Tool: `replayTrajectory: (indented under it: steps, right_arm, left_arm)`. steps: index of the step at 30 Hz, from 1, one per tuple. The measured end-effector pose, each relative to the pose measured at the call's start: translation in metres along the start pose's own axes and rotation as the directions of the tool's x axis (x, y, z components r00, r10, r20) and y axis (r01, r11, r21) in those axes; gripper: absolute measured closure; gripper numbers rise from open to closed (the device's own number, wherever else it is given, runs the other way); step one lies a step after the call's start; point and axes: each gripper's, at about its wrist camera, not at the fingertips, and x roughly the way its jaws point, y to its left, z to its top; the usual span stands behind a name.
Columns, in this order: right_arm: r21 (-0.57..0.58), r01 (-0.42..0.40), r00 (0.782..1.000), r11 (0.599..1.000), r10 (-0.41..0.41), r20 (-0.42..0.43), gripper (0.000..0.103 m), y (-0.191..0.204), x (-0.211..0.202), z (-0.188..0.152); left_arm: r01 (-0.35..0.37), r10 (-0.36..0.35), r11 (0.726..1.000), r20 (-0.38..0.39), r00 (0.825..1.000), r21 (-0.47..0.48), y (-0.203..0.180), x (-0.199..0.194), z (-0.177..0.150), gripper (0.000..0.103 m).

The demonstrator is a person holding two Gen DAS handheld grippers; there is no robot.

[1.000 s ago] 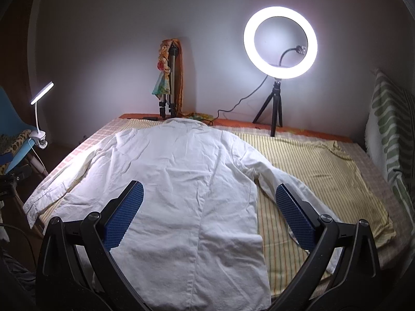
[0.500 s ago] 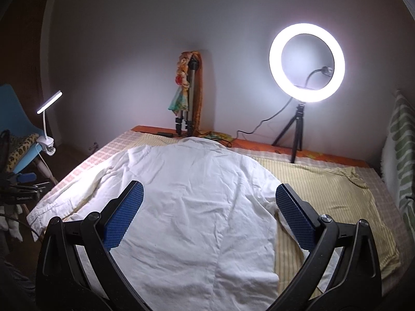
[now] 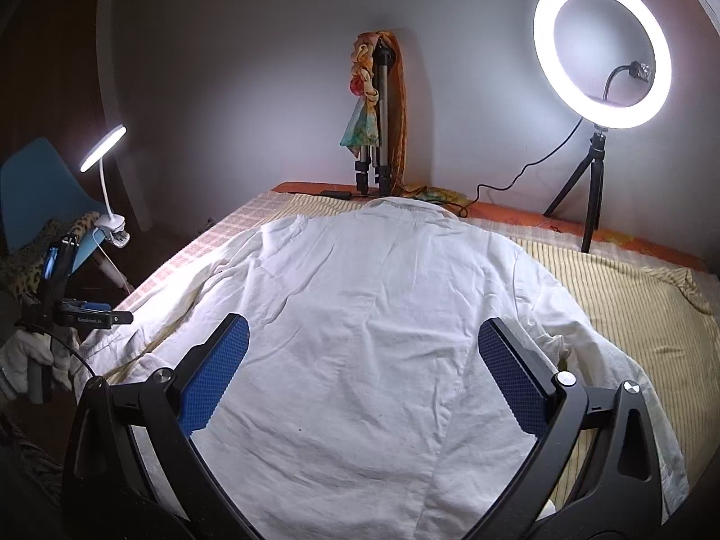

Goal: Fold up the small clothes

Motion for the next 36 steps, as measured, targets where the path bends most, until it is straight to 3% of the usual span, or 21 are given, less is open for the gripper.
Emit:
replayTrajectory:
  steps: [5, 8, 10, 12, 15, 20, 25, 32, 36]
  right_arm:
    - [0.002, 0.008, 1.0, 1.0, -0.008, -0.01, 0.0, -0.002, 0.003, -0.002]
    - [-0.012, 0.012, 1.0, 1.0, -0.012, -0.012, 0.0, 0.0, 0.003, -0.003]
    - [-0.024, 0.012, 1.0, 1.0, -0.012, -0.012, 0.0, 0.002, 0.002, -0.003]
    - [-0.039, 0.015, 1.0, 0.999, -0.016, -0.009, 0.0, 0.004, 0.001, -0.004]
    - [-0.056, 0.017, 1.0, 0.998, -0.017, -0.006, 0.0, 0.007, -0.001, -0.005]
    - [-0.063, 0.015, 1.0, 0.998, -0.015, -0.006, 0.0, 0.01, -0.002, -0.005]
    - [-0.065, 0.017, 1.0, 0.998, -0.017, -0.01, 0.0, 0.012, -0.001, -0.006]
    - [-0.072, 0.011, 1.0, 0.997, -0.013, -0.024, 0.0, 0.014, 0.001, -0.008]
    - [-0.043, -0.009, 0.999, 0.999, 0.007, -0.054, 0.0, 0.01, 0.007, -0.008]
  left_arm:
    - [0.012, -0.011, 1.0, -0.035, 0.999, 0.02, -0.001, 0.015, 0.003, 0.054]
    - [0.023, -0.022, 0.999, -0.03, 0.999, 0.031, -0.001, 0.017, 0.003, 0.061]
    - [0.032, -0.031, 0.998, -0.026, 0.999, 0.046, -0.002, 0.017, 0.005, 0.071]
    - [0.036, -0.035, 0.998, -0.011, 0.999, 0.056, -0.003, 0.016, 0.004, 0.093]
    - [0.065, -0.066, 0.997, 0.011, 0.998, 0.05, -0.001, 0.014, 0.004, 0.103]
    - [0.118, -0.12, 0.992, 0.062, 0.991, 0.034, -0.001, -0.002, 0.007, 0.103]
    - [0.214, -0.215, 0.977, 0.121, 0.969, 0.018, -0.012, -0.024, 0.009, 0.103]
    - [0.294, -0.328, 0.934, 0.166, 0.93, 0.201, -0.083, -0.068, -0.003, 0.103]
    - [0.339, -0.388, 0.89, 0.118, 0.914, 0.304, -0.13, -0.074, -0.02, 0.103]
